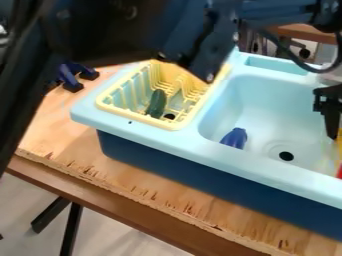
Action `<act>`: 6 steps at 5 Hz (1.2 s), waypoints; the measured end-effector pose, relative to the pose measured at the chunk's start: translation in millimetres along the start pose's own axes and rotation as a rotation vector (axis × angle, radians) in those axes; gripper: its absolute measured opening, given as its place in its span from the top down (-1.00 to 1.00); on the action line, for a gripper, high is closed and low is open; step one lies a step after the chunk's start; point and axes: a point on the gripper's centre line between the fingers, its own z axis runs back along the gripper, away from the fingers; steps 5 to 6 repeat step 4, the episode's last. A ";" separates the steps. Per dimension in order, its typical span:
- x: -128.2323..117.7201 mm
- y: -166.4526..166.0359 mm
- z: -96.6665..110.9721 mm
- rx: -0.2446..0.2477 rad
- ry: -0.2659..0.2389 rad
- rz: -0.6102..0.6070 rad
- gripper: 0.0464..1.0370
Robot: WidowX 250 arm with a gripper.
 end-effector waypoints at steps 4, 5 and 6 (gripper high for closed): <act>-14.9 31.4 70.3 0.070 0.089 -0.142 -0.93; -14.9 31.4 70.3 0.070 0.089 -0.142 -0.93; -14.9 31.4 70.3 0.070 0.089 -0.142 -0.93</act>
